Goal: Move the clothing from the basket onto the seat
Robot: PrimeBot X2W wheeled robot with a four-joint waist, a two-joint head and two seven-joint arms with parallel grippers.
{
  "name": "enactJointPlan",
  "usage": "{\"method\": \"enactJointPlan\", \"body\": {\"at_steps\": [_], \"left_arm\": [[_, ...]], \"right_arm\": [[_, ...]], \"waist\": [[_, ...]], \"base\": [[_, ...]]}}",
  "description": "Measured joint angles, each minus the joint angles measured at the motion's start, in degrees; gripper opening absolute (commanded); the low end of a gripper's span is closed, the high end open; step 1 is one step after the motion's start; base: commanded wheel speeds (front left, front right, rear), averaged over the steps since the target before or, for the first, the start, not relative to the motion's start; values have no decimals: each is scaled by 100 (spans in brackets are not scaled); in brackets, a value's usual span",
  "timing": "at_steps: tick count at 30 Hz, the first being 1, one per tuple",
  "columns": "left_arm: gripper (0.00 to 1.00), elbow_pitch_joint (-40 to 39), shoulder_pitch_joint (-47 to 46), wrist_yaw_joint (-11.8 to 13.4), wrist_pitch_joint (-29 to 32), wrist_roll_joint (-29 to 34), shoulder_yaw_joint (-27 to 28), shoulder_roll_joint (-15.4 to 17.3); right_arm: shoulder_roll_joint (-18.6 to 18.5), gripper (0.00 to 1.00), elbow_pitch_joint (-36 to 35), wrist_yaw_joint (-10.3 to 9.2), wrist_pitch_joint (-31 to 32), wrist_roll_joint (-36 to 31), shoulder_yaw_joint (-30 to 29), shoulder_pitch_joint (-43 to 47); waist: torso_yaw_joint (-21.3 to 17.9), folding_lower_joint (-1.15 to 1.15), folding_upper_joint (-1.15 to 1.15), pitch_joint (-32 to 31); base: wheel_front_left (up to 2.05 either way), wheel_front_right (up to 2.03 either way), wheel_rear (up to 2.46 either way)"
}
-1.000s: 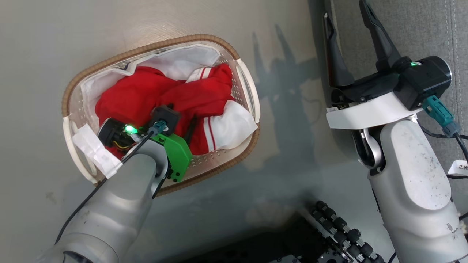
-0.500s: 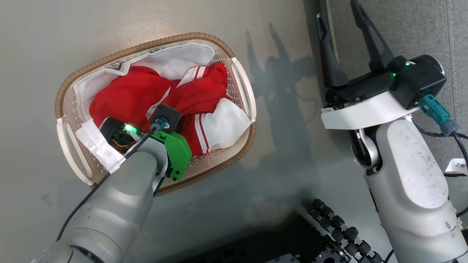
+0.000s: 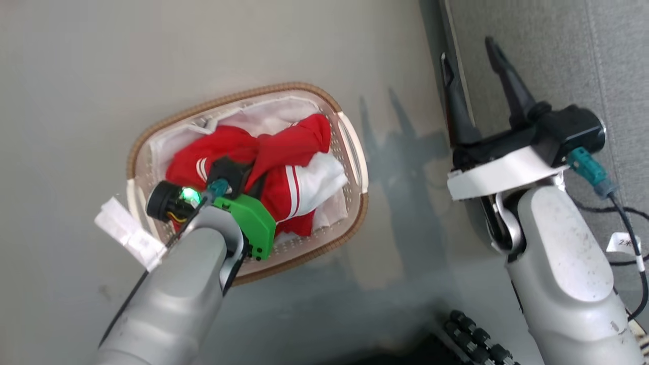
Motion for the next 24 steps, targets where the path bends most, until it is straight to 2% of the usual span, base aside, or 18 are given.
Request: {"method": "enactJointPlan", "body": {"at_steps": [7,13,24], "left_arm": [[0,-802,810,41,0,271,658,41],[0,-1466,1462,40,0,584,1263,-54],[0,-2651,2147,-70,0,1078,2299,-133]], "right_arm": [[1,100,266,0,0,-109,-12,503],[1,100,426,0,0,-141,-25,997],[1,100,577,0,0,-15,-57,1594]], "waist": [[225,0,0,-726],[452,0,0,-1389],[862,-1,0,-2409]], "base": [[0,0,0],[0,0,0],[0,0,0]]}}
